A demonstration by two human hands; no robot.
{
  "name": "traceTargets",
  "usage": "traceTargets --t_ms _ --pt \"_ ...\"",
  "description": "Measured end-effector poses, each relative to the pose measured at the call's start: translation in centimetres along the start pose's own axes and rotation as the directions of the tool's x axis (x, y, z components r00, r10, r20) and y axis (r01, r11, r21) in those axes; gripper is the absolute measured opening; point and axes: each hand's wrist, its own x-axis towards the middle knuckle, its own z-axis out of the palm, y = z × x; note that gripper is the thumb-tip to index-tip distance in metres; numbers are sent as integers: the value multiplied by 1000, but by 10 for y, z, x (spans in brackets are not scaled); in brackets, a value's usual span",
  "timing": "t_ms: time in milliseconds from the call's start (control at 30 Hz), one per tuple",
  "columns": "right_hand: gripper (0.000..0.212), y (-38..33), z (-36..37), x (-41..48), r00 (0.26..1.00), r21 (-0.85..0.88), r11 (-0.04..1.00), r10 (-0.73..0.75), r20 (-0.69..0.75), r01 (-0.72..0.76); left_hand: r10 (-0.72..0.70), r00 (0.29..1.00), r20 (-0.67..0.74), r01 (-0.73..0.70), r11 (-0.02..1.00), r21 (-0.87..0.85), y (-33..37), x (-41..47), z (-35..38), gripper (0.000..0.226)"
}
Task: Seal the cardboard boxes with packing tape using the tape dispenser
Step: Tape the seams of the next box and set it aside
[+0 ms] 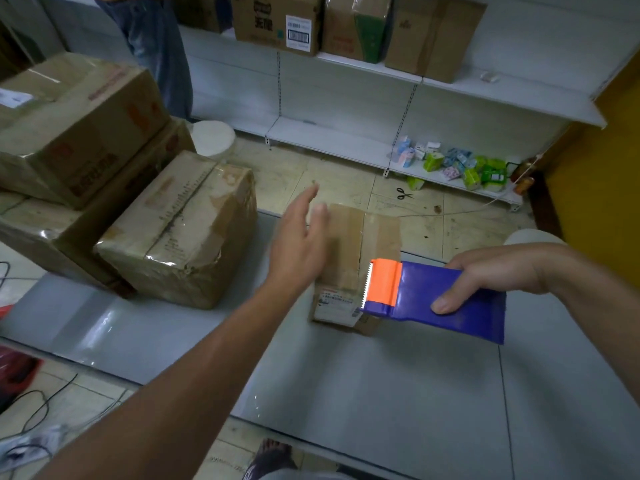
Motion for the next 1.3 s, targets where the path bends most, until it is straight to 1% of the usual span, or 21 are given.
traceTargets --t_ms 33,67,133,200,267,367,467,533,667,767,900,1167,1300 --pt "51 0 -1 0 1000 0 1000 -3 -3 3 88 995 41 -90 995 40 17 5 7 44" --pt "51 1 -1 -1 1000 2 1000 -6 -7 6 132 987 91 -140 986 86 26 7 16 43" --pt "52 6 -1 -2 1000 8 1000 -16 -7 16 171 968 182 -207 957 201 27 5 31 43" --pt "54 11 1 -1 999 16 999 -30 -14 31 170 957 234 -246 905 348 9 3 40 43" --pt "53 14 4 2 998 23 998 -54 -29 55 141 953 266 -254 852 457 -6 6 41 46" --pt "48 17 7 4 995 34 995 -94 -21 94 138 939 314 -299 779 552 -8 8 39 50" --pt "50 23 7 3 994 52 992 -112 -10 112 127 919 374 -349 703 619 -7 8 41 53" --pt "49 28 6 2 993 65 991 -121 1 121 105 907 407 -367 671 644 -8 8 41 54" --pt "43 42 0 -1 992 59 991 -122 17 121 86 903 420 -369 656 659 -9 10 40 54" --pt "53 64 -6 -10 996 55 994 -92 16 91 83 909 409 -356 668 654 -8 11 42 54" --pt "56 87 -9 -16 997 75 995 -66 34 63 80 906 415 -358 665 656 -9 12 45 56" --pt "55 97 -10 -6 989 68 990 -129 72 124 92 910 404 -359 659 661 -8 10 45 59" --pt "55 103 -5 13 985 69 985 -165 50 161 79 912 404 -356 642 679 -7 10 44 61"
